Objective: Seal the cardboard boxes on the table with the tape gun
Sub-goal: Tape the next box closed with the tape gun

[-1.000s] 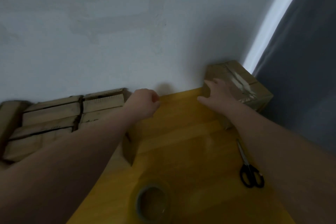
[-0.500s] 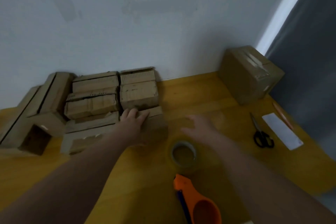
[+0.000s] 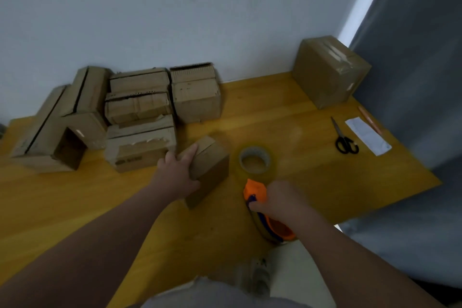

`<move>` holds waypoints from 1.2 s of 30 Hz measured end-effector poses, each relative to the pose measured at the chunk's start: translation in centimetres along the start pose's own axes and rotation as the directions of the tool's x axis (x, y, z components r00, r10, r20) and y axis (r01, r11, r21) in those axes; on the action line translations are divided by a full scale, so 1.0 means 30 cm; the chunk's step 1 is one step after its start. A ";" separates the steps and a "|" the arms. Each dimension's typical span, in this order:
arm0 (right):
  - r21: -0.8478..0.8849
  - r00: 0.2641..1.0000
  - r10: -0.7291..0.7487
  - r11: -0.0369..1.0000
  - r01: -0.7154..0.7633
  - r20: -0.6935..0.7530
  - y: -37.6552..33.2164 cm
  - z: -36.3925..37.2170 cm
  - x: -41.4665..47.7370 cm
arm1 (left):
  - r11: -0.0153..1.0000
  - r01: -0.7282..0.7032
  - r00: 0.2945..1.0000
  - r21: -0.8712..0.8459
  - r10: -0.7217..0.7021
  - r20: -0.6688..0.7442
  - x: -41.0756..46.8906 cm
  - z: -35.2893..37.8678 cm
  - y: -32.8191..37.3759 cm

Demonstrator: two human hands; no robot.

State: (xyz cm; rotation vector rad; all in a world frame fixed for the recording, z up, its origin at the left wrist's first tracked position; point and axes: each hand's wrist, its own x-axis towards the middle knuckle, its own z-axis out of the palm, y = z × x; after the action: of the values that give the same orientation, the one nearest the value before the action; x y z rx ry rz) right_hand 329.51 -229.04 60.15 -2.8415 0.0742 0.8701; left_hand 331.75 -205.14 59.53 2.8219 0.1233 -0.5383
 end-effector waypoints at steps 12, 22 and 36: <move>0.157 0.995 0.088 0.984 -0.079 -0.049 -0.011 0.076 -0.077 | 0.975 -0.209 0.977 0.081 0.205 0.054 -0.181 0.048 -0.113; 0.794 0.947 0.001 0.544 0.270 -0.322 -0.102 -0.133 -0.152 | 0.952 -0.302 0.935 0.043 0.305 -0.182 -0.260 0.082 -0.157; 0.668 0.884 -0.342 0.580 0.466 -0.320 -0.318 -0.128 -0.082 | 0.919 -0.391 0.920 0.047 0.389 0.037 -0.217 0.036 -0.218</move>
State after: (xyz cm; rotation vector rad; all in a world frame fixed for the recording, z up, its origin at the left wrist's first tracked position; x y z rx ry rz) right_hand 330.50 -220.33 66.06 -2.0114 -0.1746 0.3706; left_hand 324.47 -199.36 59.40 2.7778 -0.4582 -0.4897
